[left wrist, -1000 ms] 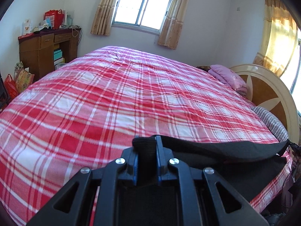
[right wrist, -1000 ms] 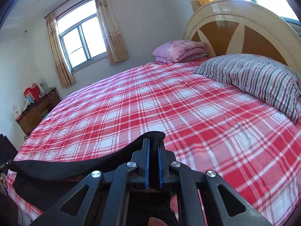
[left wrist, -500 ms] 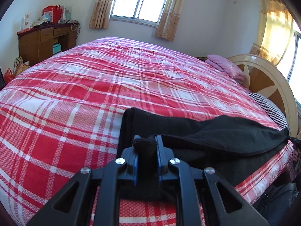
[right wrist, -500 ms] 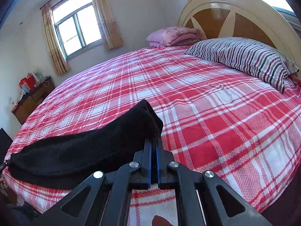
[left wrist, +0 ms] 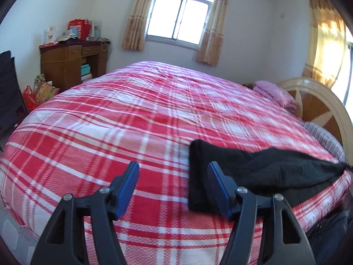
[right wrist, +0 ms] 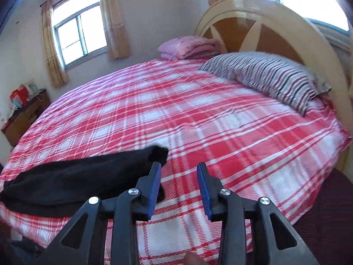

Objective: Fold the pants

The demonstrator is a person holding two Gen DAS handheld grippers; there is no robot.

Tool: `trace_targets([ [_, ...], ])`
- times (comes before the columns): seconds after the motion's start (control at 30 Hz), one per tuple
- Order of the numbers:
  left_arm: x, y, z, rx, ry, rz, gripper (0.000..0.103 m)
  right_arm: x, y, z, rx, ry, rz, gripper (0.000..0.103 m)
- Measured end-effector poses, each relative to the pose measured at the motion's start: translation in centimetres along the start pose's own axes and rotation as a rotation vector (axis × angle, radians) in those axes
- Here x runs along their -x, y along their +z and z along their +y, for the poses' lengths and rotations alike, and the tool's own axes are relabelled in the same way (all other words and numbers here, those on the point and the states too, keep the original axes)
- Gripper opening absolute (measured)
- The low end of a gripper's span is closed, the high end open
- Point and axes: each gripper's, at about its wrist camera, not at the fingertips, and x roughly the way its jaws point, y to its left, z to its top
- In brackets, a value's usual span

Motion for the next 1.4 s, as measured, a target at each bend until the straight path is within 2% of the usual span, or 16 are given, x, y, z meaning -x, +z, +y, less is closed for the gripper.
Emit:
trace_targets([
  [0.07, -0.5, 0.5, -0.1, 0.01, 0.011, 0.014, 0.067, 1.0, 0.6, 1.5, 0.032, -0.009, -0.023, 0.036],
  [0.17, -1.7, 1.1, -1.5, -0.011, -0.005, 0.039, 0.066, 1.5, 1.0, 6.3, 0.15, 0.046, -0.025, 0.037],
  [0.2, -2.3, 1.3, -2.3, -0.022, -0.017, 0.053, 0.061, 1.5, 0.9, 8.3, 0.203, 0.076, -0.017, 0.038],
  [0.27, -3.4, 1.8, -3.7, -0.042, -0.039, 0.084, 0.057, 1.3, 0.3, 13.1, 0.334, 0.149, 0.002, 0.051],
  [0.37, -5.8, 2.3, -5.1, -0.06, -0.031, 0.162, 0.055, 0.9, -1.3, 20.8, 0.53, 0.26, 0.012, 0.052],
  [0.53, -9.0, 2.5, -6.1, -0.074, 0.0, 0.262, 0.047, -0.7, -4.1, 30.3, 0.687, 0.417, 0.045, 0.052],
  [0.6, -10.0, 2.3, -6.0, -0.065, 0.011, 0.307, 0.035, -1.5, -5.5, 33.7, 0.741, 0.453, 0.055, 0.052],
  [0.67, -10.3, 2.3, -6.0, -0.064, 0.019, 0.319, 0.032, -2.0, -7.1, 36.1, 0.8, 0.468, 0.059, 0.052],
  [0.73, -10.1, 2.4, -6.0, -0.067, 0.023, 0.324, 0.018, -2.2, -9.1, 38.6, 0.869, 0.488, 0.068, 0.052],
  [0.8, -9.5, 2.7, -6.1, -0.082, 0.036, 0.319, 0.013, -2.3, -10.7, 40.1, 0.928, 0.499, 0.08, 0.052],
  [0.97, -8.7, 3.3, -6.7, -0.094, 0.043, 0.314, 0.011, -2.0, -13.5, 42.5, 1.033, 0.497, 0.077, 0.052],
  [1.17, -9.9, 3.9, -6.6, -0.058, 0.022, 0.311, 0.011, -3.3, -14.5, 43.7, 1.063, 0.473, 0.092, 0.052],
  [1.23, -10.3, 4.1, -6.1, -0.027, 0.013, 0.311, 0.011, -3.7, -14.6, 43.8, 1.063, 0.469, 0.106, 0.052],
  [1.3, -10.6, 4.6, -4.7, 0.063, -0.034, 0.314, 0.01, -3.9, -14.4, 43.6, 1.051, 0.477, 0.113, 0.051],
  [1.37, -11.2, 4.7, -3.4, 0.135, -0.076, 0.332, 0.01, -4.1, -14.3, 43.5, 1.041, 0.485, 0.117, 0.032],
  [1.4, -11.6, 4.6, -3.0, 0.149, -0.078, 0.341, 0.01, -4.2, -14.3, 43.6, 1.038, 0.484, 0.121, 0.027],
])
